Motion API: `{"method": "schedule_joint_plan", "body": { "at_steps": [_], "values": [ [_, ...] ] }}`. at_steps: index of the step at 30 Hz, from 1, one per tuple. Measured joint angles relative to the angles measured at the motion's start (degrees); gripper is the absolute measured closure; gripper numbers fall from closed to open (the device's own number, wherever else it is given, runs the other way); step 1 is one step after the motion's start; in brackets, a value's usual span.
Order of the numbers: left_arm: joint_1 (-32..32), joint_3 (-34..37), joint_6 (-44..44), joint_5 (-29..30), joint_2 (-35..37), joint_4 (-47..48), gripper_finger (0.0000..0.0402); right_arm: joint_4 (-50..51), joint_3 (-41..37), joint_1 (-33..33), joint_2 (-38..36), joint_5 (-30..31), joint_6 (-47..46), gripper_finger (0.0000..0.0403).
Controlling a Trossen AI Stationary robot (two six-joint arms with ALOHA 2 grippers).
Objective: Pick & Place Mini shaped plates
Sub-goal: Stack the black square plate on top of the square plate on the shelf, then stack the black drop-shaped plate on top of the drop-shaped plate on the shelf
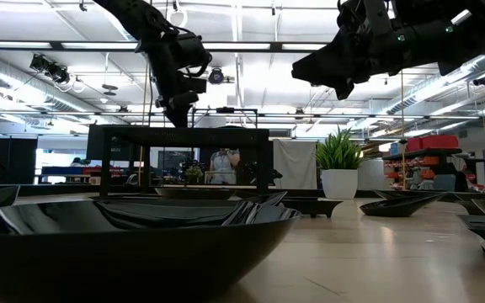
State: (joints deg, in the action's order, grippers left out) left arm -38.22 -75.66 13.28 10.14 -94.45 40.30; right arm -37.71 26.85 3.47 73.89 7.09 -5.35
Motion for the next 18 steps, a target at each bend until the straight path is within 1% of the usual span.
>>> {"method": "schedule_joint_plan", "body": {
  "at_steps": [7, 10, 18],
  "values": [
    [0.28, 0.0, -0.52, 0.14, 0.09, 1.7, 0.0386, 0.0, 0.0, 0.01, 0.0, -0.01, 0.02, 0.0317],
    [1.37, 0.0, -1.48, 0.06, 0.82, 2.44, 0.0386, 0.0, 0.0, 0.0, 0.0, 0.0, 0.02, 0.0317],
    [6.52, 0.0, -2.34, -3.67, 7.43, 7.6, 0.0386, 0.0, 0.0, 0.0, 0.0, 0.0, 0.07, 0.0317]
  ]
}}
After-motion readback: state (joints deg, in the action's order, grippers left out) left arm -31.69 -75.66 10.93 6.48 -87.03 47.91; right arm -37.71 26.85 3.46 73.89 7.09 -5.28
